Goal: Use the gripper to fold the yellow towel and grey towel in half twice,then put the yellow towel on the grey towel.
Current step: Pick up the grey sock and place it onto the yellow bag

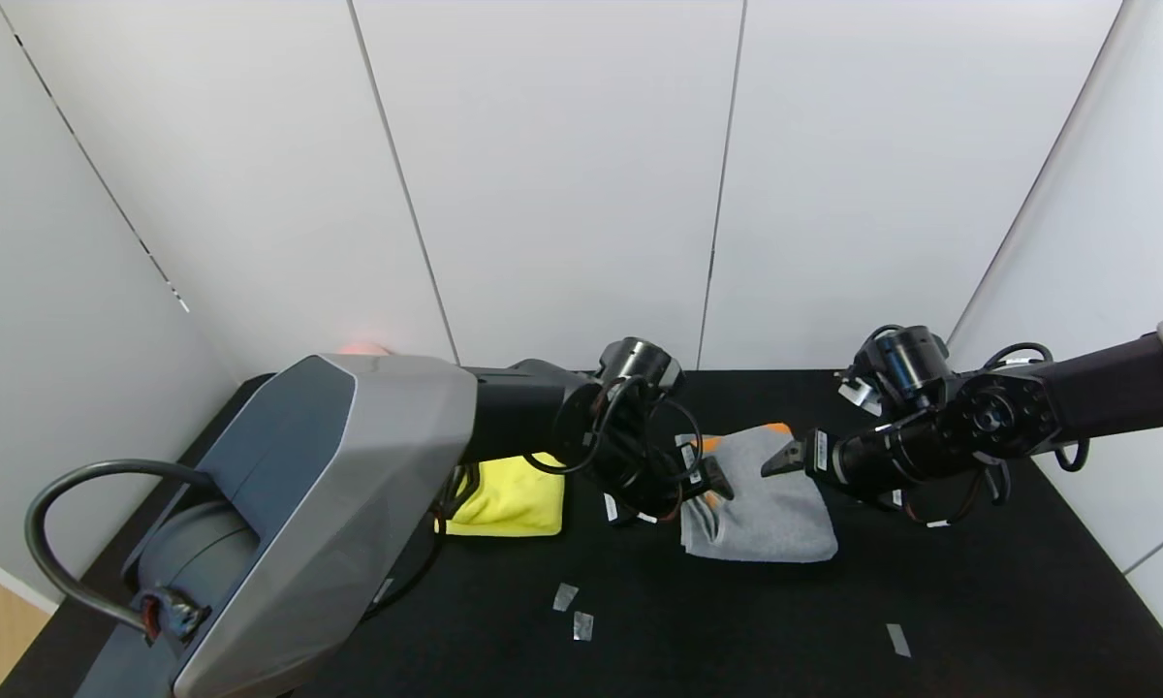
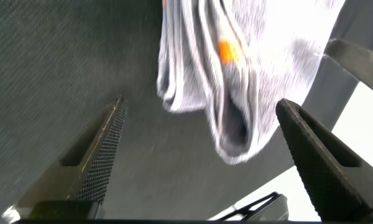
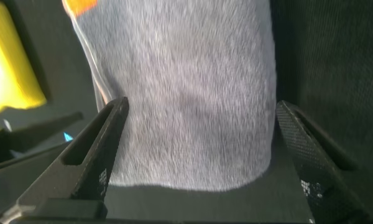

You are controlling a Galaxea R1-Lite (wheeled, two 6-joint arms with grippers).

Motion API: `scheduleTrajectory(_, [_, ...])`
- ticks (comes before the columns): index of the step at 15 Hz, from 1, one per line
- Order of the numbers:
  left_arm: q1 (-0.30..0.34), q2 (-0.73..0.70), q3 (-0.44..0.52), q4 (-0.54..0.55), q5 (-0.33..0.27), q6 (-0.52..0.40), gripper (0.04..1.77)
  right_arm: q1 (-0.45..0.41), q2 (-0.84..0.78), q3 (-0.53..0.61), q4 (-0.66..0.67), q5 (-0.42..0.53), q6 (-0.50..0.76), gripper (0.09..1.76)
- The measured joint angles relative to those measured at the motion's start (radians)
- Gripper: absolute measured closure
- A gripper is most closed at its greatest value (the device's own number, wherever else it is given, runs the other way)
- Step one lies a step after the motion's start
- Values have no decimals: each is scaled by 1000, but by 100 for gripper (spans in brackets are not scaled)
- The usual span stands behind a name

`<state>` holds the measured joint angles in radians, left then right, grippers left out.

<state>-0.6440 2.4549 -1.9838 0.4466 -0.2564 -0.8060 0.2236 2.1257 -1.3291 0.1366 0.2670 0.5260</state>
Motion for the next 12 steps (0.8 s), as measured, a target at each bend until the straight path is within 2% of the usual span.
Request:
scheduleTrajectory(4, [0,20,0,-54,-3,-54,9,2,17,1,-16,1,17,15])
scheduleTrajectory(12, [-6,46,0,-99,-4,-94,9,-6,16,1,-16,-1,16,15])
